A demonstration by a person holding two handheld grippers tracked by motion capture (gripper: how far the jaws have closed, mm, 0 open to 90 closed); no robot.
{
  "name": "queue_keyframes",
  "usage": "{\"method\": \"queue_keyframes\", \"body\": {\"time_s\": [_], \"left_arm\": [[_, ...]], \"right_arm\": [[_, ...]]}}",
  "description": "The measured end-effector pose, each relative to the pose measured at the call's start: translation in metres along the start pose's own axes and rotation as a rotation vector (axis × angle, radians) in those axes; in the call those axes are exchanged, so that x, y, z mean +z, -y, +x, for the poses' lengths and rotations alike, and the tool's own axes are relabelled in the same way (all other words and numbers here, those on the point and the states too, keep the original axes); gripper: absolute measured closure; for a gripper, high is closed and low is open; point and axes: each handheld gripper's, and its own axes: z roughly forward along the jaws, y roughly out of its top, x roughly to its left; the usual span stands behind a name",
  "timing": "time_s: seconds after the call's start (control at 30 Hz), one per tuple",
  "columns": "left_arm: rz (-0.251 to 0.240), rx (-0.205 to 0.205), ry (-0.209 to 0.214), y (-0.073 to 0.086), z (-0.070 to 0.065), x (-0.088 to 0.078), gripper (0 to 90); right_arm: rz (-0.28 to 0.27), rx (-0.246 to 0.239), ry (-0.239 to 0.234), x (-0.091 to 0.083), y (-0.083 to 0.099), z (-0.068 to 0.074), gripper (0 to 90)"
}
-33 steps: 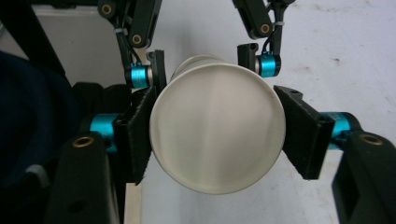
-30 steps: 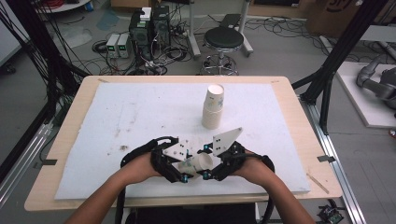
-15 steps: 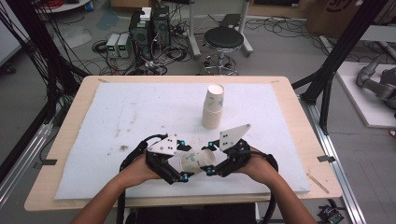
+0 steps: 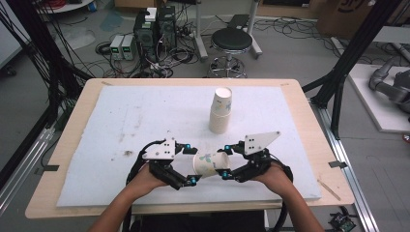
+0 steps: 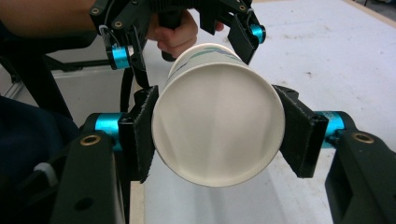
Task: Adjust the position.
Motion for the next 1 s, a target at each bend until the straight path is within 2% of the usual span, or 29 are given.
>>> {"method": "queue_keyframes", "body": {"time_s": [0.17, 0.33, 0.43, 0.8, 1.0], "left_arm": [[-0.027, 0.004, 0.013, 0.000, -0.002, 0.006, 14.4], [-0.020, 0.012, 0.009, 0.002, -0.003, 0.012, 14.9], [-0.032, 0.010, 0.013, 0.003, -0.004, 0.014, 16.1], [-0.098, 0.012, 0.056, 0.003, -0.003, 0.015, 22.5], [-0.129, 0.016, 0.051, 0.003, -0.004, 0.016, 26.6]], "right_arm": [[-0.040, 0.009, 0.004, -0.005, 0.007, 0.002, 37.5], [-0.065, 0.025, -0.006, -0.009, 0.011, 0.002, 37.5], [-0.080, 0.027, -0.011, -0.011, 0.012, 0.003, 37.5], [-0.134, 0.060, -0.057, -0.012, 0.016, 0.001, 37.5], [-0.186, 0.104, -0.098, -0.014, 0.022, -0.004, 37.5]]}}
